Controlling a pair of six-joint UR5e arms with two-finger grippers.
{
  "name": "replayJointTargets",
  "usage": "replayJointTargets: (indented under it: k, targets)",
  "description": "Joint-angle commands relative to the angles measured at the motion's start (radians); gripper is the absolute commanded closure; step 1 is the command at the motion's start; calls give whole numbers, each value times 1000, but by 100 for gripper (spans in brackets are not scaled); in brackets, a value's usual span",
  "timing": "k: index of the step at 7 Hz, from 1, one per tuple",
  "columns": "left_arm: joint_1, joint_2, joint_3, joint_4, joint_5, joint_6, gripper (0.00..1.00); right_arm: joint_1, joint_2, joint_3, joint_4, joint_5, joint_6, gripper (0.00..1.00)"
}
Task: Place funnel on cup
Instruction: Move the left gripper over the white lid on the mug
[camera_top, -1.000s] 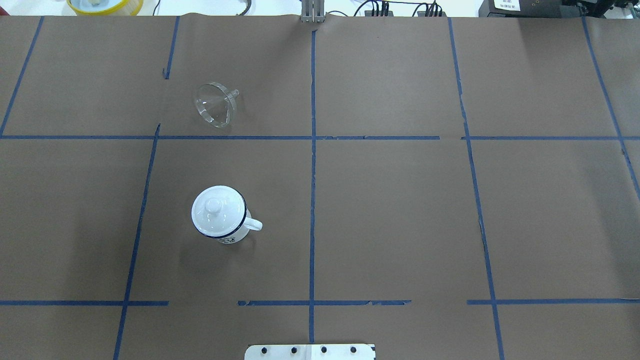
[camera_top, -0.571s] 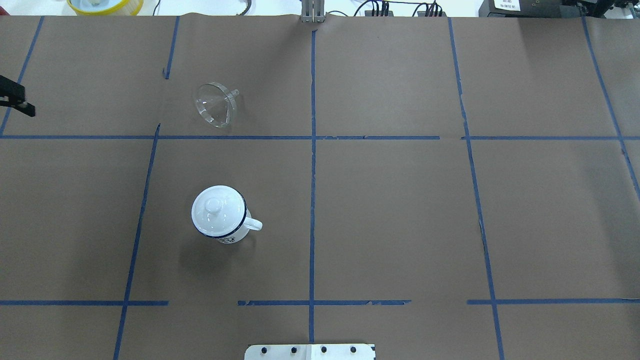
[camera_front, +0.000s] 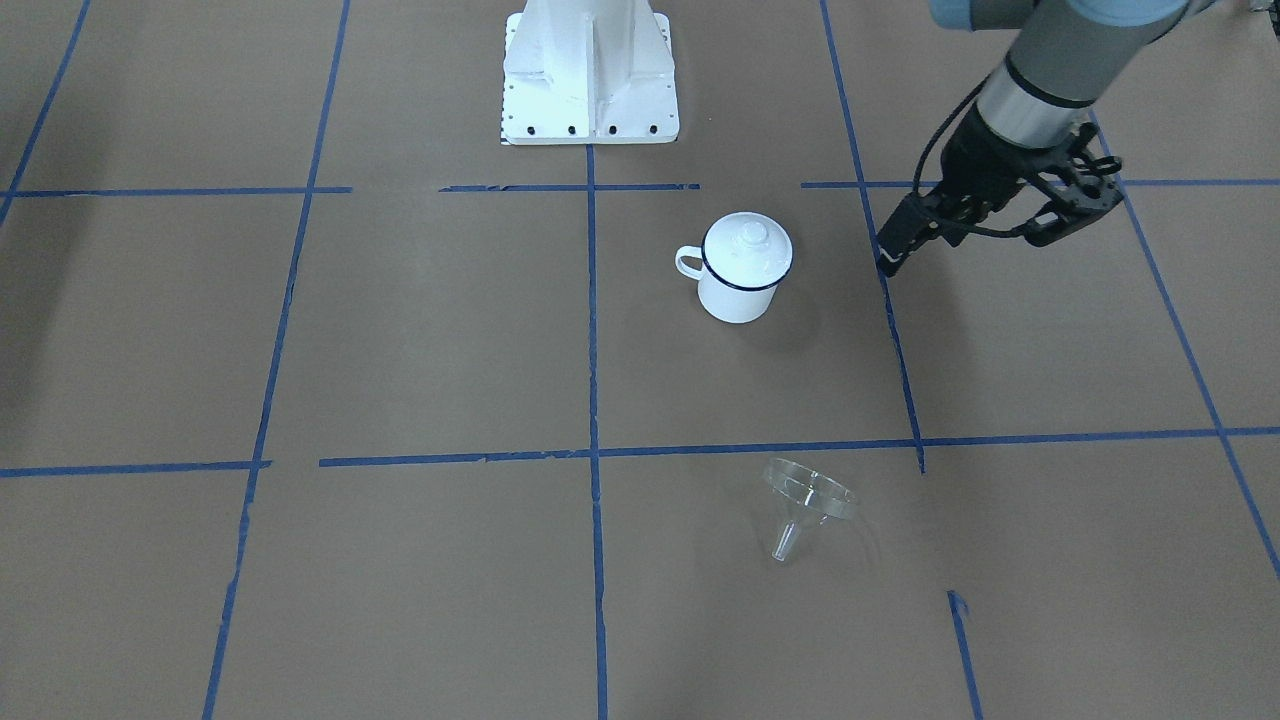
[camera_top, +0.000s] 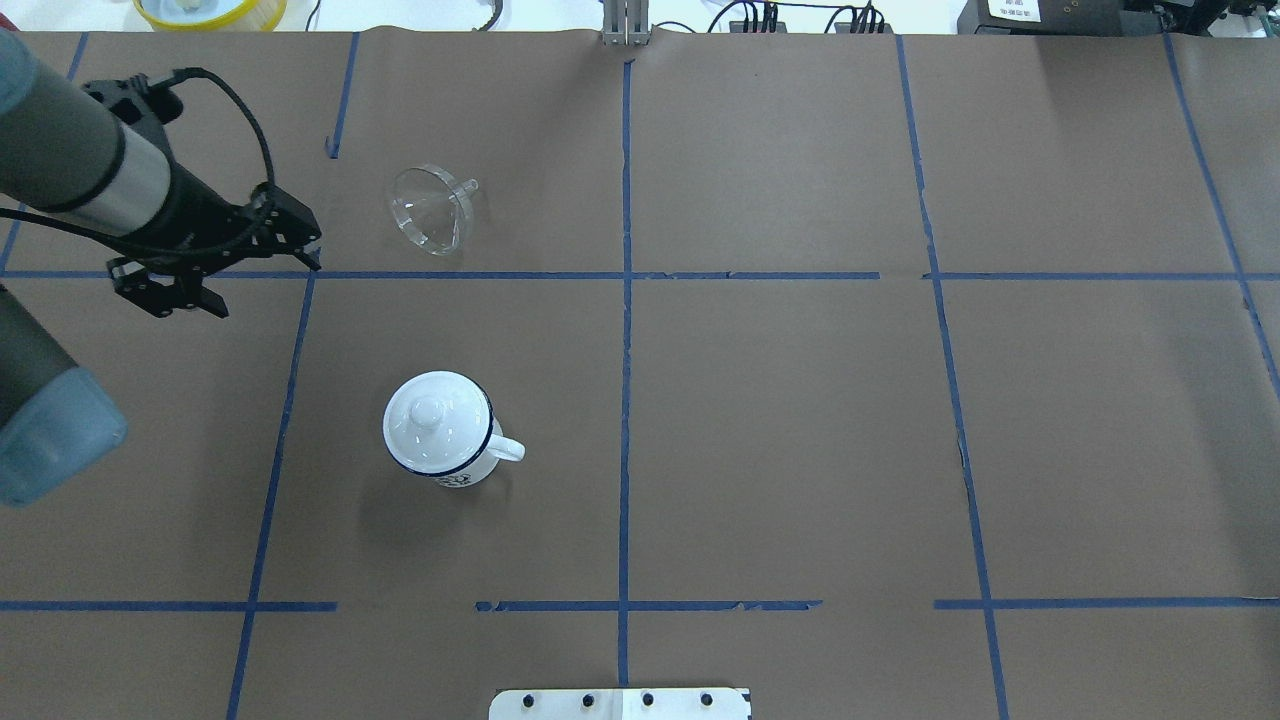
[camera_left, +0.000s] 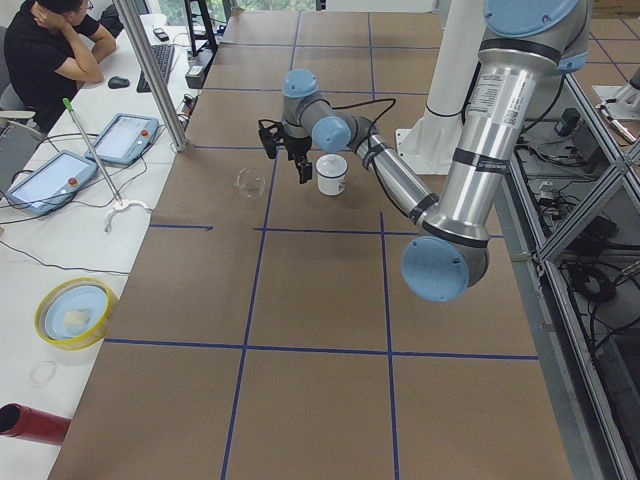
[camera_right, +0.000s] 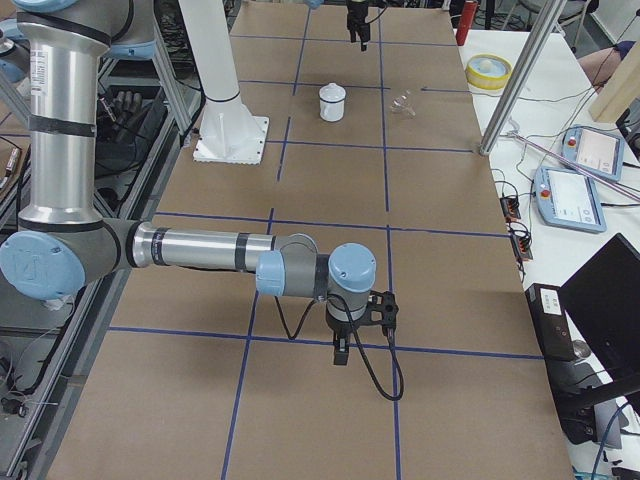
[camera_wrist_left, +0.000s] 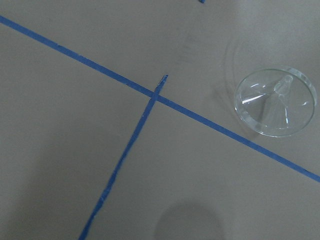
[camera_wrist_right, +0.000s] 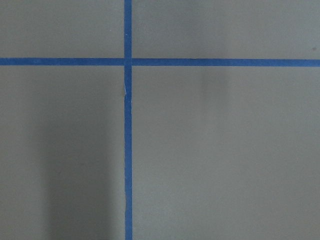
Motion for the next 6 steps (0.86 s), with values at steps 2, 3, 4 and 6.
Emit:
replayJointTargets:
  k: [2, 3, 4, 6]
  targets:
    - [203, -91, 6, 90, 185, -169, 2, 0, 0, 0, 0, 0, 0, 0]
    - [217, -105, 17, 89, 184, -170, 3, 0, 0, 0, 0, 0, 0, 0]
    - [233, -124, 48, 86, 178, -168, 7, 0, 0, 0, 0, 0, 0, 0]
    - [245, -122, 48, 39, 170, -206, 12, 0, 0, 0, 0, 0, 0, 0]
